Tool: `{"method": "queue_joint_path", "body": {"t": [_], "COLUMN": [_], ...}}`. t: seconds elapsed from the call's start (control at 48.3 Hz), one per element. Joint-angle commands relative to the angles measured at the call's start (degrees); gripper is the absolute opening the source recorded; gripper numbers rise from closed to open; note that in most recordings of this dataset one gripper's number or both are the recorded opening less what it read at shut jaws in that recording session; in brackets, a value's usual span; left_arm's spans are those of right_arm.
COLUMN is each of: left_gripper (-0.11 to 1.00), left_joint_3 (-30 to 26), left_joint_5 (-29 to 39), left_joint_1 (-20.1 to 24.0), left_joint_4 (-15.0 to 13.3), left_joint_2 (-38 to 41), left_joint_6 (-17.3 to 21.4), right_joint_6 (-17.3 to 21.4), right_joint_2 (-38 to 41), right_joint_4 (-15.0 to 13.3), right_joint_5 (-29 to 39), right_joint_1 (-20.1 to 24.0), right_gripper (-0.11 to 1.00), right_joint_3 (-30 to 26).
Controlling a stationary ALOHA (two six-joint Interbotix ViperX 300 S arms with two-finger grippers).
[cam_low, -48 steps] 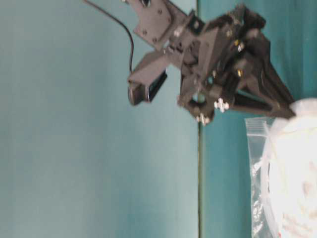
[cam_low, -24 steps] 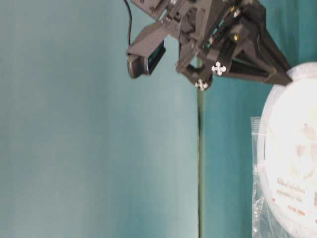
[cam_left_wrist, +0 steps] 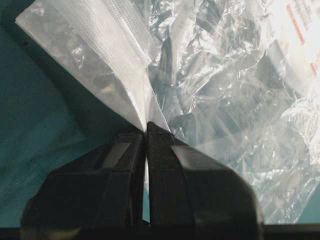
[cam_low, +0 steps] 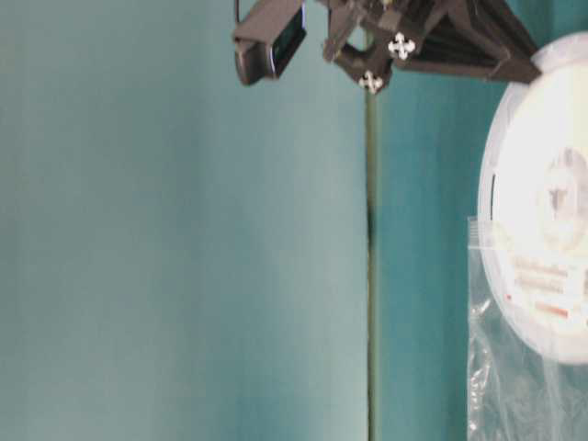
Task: Take out the reel from the clear zip bag.
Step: 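Pull the reel rightward out of the bag with the right gripper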
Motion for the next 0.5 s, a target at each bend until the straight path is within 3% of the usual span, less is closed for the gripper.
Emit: {"method": "queue_joint_path", "body": {"t": [0.0, 0.476], "left_gripper": [-0.01, -0.01], "left_joint_3": [0.0, 0.09], "left_joint_5": [0.09, 0.35], "left_joint_1": [-0.09, -0.09], "left_joint_4": [0.18, 0.18], "left_joint_2": [0.18, 0.18], "left_joint_6": [0.18, 0.18], "right_joint_6": [0.7, 0.88], "right_joint_2": [-1.85, -6.33], "right_joint_4": [-0.09, -0.09], "right_joint_5": [-0.26, 0.44], "right_joint_1": [-0.09, -0.7], "right_gripper": [0.14, 0.07], "right_joint_3": [0.7, 4.83]}}
